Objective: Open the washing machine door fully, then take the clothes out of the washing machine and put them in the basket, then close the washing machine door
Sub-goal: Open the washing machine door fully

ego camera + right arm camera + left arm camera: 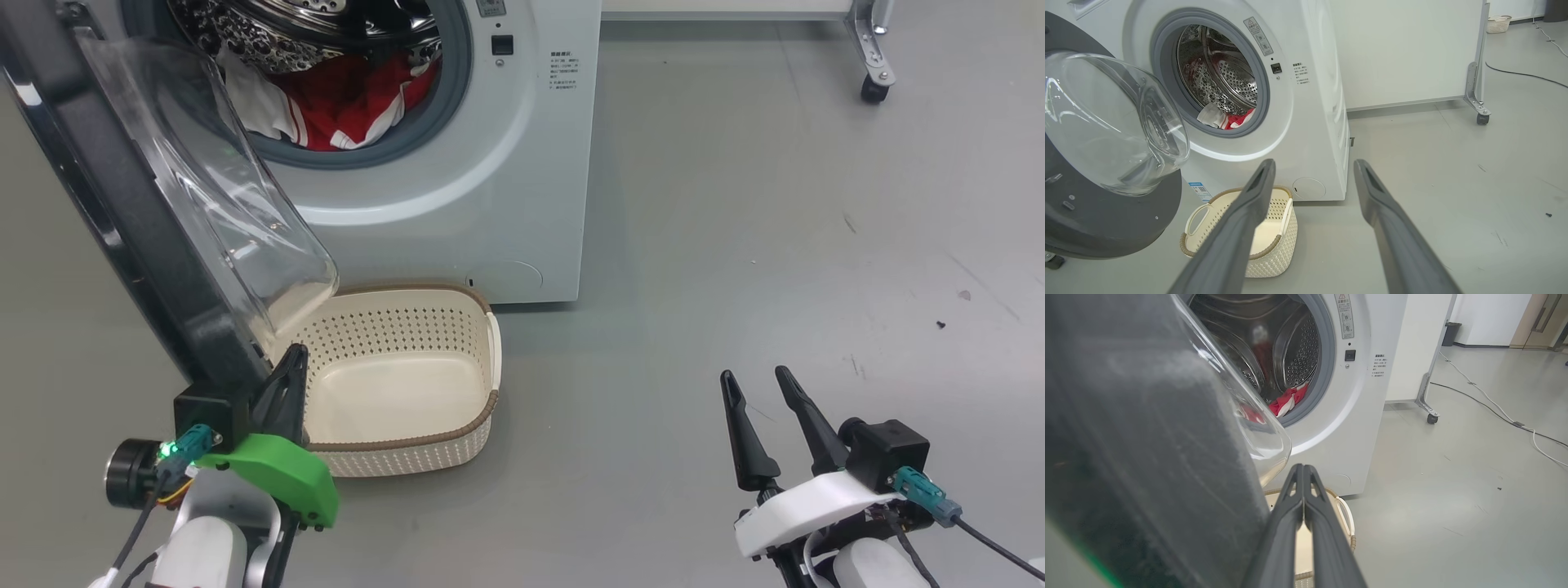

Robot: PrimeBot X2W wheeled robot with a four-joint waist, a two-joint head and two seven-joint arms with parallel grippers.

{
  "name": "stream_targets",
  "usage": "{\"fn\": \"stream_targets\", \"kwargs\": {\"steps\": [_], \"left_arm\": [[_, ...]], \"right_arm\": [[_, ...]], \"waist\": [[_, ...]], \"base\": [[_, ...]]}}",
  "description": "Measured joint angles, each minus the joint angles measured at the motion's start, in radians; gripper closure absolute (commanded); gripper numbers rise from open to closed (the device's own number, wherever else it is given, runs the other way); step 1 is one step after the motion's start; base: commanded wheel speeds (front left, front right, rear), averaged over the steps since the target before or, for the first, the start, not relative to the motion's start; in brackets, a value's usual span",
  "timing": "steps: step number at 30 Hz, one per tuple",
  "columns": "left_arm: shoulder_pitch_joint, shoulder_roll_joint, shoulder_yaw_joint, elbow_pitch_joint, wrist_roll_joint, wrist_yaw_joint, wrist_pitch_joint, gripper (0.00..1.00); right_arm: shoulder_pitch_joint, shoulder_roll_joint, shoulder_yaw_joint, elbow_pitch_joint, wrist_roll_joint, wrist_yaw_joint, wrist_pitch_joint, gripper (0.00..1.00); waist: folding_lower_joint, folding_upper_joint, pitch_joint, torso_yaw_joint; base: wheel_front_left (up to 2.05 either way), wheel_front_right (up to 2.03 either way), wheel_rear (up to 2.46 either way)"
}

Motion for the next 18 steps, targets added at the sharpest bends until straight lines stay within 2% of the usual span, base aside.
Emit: {"fn": "stream_targets", "kwargs": {"steps": [18], "left_arm": [[-0.004, -0.004, -0.003, 0.046, -0.017, 0.008, -0.030, 1.00]], "right_arm": [[0.021, 0.003, -0.006, 0.008, -0.009, 0.008, 0.000, 0.00]], "waist": [[0.0000, 0.0000, -0.009, 0.091]], "base": [[0.00, 0.00, 0.00]]}}
